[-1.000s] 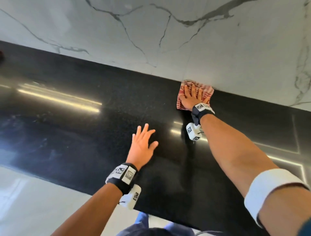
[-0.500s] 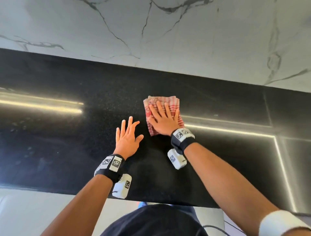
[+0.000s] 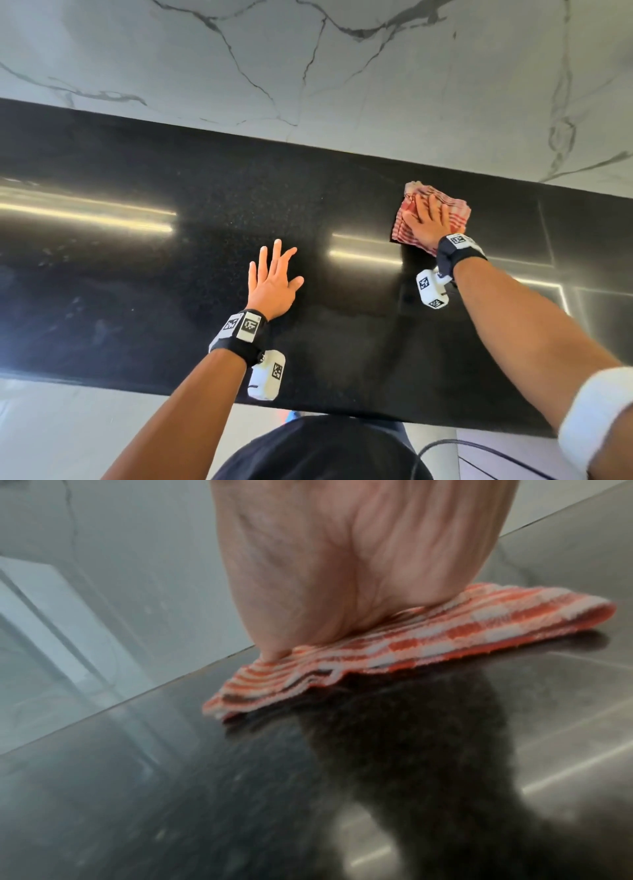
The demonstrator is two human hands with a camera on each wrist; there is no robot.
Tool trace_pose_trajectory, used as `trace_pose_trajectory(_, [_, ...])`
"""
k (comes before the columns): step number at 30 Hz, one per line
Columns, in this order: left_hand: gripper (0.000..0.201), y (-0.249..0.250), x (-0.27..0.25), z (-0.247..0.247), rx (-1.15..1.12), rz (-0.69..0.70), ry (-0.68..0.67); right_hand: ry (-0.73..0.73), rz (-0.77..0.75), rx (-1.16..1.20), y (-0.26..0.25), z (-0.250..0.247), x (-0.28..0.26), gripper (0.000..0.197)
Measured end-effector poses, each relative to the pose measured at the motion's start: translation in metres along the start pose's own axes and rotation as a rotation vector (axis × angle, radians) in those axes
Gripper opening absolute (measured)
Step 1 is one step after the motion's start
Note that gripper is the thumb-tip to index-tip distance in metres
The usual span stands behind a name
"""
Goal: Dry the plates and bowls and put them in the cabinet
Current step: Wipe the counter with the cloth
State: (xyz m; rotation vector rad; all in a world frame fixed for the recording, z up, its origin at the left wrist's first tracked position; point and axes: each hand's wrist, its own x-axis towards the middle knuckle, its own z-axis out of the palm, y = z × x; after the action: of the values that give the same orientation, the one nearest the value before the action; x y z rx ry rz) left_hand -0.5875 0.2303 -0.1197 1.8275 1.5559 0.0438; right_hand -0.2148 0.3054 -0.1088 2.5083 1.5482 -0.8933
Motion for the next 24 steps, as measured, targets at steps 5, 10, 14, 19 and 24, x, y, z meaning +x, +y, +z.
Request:
trace_pose_trajectory(5, [0.067,0.002,0.001,0.000,0.040,-0.019,-0.018,0.008,0.069,0.057,-0.033,0.017,-0.007,0.068])
trace_pose_trajectory(10, [0.066,0.002,0.001,-0.001,0.055,-0.019,-0.005,-0.005,-0.080,-0.009,-0.077,0.049,-0.047,0.065])
trace_pose_trajectory(14, [0.066,0.002,0.000,0.001,0.051,-0.001,0.011,-0.045,-0.262,-0.110,-0.103,0.096,-0.098,0.062])
trace_pose_trajectory(19, [0.071,-0.003,0.003,-0.008,0.058,0.004,-0.021,-0.088,-0.399,-0.227,-0.072,0.124,-0.176,0.061])
trace_pose_trajectory(24, [0.071,-0.009,0.005,-0.012,0.067,0.006,-0.086,0.014,-0.258,-0.259,0.021,0.110,-0.193,0.062])
